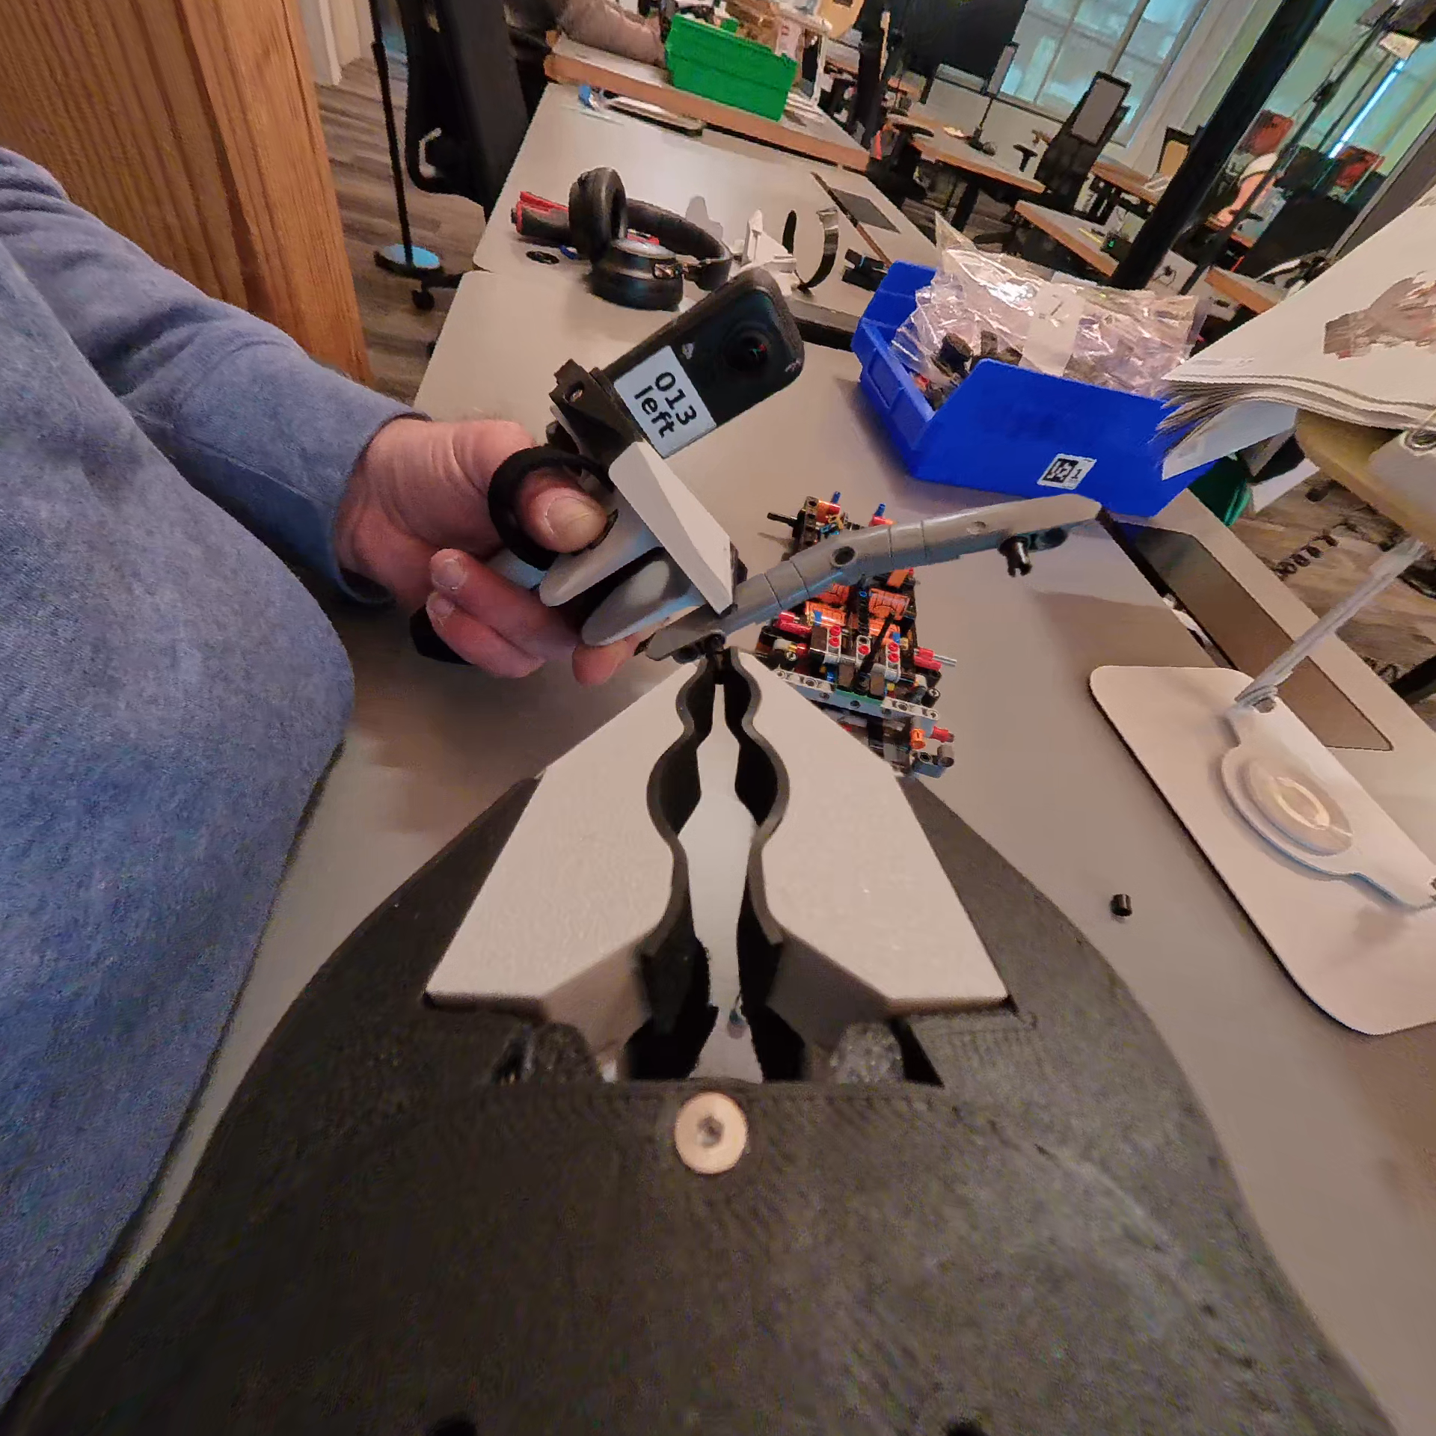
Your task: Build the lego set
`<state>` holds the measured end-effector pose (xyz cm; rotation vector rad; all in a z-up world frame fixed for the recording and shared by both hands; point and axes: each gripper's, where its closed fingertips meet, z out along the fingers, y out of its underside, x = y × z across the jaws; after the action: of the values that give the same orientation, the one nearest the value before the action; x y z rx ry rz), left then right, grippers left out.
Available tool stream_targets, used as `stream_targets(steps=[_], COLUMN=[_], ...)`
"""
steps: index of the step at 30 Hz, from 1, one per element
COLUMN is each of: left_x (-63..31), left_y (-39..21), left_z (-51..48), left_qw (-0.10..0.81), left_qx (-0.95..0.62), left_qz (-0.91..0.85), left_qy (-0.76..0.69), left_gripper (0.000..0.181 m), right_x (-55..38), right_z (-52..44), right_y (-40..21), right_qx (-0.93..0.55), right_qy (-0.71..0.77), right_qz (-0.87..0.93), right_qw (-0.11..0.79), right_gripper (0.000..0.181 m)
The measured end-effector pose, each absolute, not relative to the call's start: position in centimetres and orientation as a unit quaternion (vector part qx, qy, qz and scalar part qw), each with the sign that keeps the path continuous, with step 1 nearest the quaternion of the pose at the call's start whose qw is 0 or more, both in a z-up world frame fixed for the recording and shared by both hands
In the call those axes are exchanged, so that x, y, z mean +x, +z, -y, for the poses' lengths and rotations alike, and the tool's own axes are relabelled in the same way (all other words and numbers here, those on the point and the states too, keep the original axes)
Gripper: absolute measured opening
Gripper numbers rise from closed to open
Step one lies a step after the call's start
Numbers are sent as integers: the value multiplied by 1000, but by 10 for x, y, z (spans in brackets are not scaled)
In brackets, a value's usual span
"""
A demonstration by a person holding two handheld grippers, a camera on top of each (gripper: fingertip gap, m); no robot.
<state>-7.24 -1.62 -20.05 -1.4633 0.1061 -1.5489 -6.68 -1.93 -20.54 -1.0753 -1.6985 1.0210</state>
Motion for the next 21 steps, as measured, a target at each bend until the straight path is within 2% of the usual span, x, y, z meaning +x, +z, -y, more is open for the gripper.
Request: stream_targets(steps=[21], left_x=[-66], left_y=[-179], left_z=[22], left_qw=[492], left_qx=[-526], left_qz=[-50], left_qy=[-692], left_gripper=[0], right_x=[-59], right_z=[24], right_y=[-183], right_qx=[-413], right_qy=[521], right_qz=[631], right_qw=[400], right_gripper=[0])
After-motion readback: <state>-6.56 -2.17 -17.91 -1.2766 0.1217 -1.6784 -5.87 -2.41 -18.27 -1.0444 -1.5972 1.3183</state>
